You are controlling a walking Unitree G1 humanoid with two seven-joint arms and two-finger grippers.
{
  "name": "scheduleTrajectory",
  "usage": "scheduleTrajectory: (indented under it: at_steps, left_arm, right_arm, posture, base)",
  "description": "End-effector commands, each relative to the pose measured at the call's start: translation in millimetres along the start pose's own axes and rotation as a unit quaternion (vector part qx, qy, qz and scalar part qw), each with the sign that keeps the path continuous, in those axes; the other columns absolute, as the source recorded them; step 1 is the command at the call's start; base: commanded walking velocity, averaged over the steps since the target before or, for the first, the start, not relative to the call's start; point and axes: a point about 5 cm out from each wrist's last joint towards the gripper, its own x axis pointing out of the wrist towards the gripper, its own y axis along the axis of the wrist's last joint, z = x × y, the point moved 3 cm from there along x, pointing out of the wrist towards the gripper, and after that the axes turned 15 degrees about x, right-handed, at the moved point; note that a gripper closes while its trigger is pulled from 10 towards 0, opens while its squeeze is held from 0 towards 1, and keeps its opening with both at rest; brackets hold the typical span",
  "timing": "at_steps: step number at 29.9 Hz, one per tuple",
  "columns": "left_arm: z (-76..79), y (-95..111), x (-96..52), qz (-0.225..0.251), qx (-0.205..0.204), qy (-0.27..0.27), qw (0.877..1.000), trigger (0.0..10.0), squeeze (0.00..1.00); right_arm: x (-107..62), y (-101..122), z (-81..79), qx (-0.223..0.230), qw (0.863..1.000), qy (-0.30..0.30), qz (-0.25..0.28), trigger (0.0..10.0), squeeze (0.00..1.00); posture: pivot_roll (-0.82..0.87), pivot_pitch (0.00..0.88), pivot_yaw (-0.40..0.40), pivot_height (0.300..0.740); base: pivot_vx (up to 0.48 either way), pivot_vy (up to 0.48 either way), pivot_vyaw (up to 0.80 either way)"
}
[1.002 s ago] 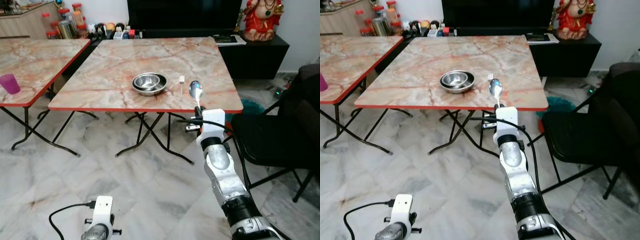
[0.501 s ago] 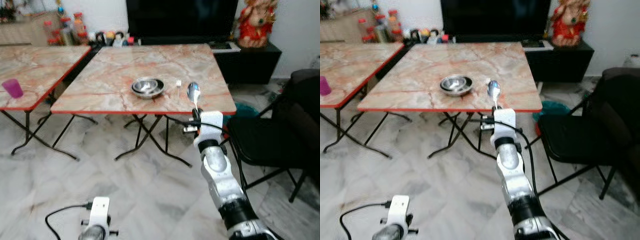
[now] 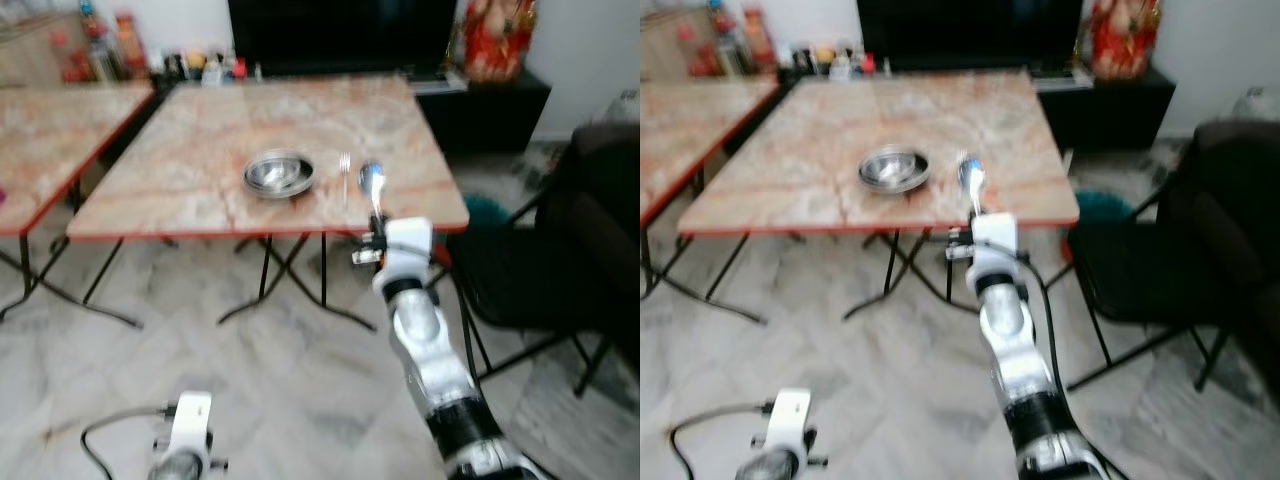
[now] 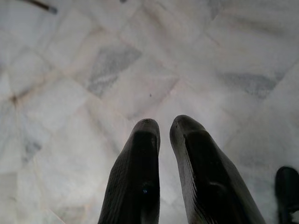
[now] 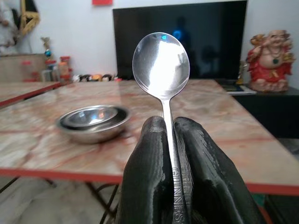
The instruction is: Setting the table
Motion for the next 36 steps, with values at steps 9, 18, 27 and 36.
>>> scheduleTrajectory:
  at_steps: [9,18,27,36]
  left_arm:
    - [3.8,4.1,0.7,0.005,-0.003,-0.004,1.000,10.0,0.00]
    - [1.7,5.1,1.1,0.006,0.000,-0.003,1.000,10.0,0.00]
    - [2.6,6.2,1.3,0.007,-0.001,-0.004,1.000,10.0,0.00]
    - [2.9,6.7,1.4,0.008,-0.004,-0.003,1.000,10.0,0.00]
  right_arm:
    - [1.5,5.1,6.4,-0.002,1.000,-0.008,0.010,10.0,0.00]
    - [1.1,3.8,3.8,0.000,1.000,-0.008,0.010,10.0,0.00]
    - [0.9,3.1,4.6,-0.001,1.000,-0.007,0.007,10.0,0.00]
    - [1.7,2.6,4.3,-0.004,1.000,-0.007,0.004,10.0,0.00]
  posture:
    - [-0.06,0.000,0.043,0.740]
    - [-0.06,0.000,0.054,0.740]
    - [-0.06,0.000,0.049,0.740]
    - [-0.06,0.000,0.045,0.740]
  base:
    - [0.343,0.000,0.00]
    - [0.344,0.000,0.00]
    - [0.345,0.000,0.00]
    - [0.344,0.000,0.00]
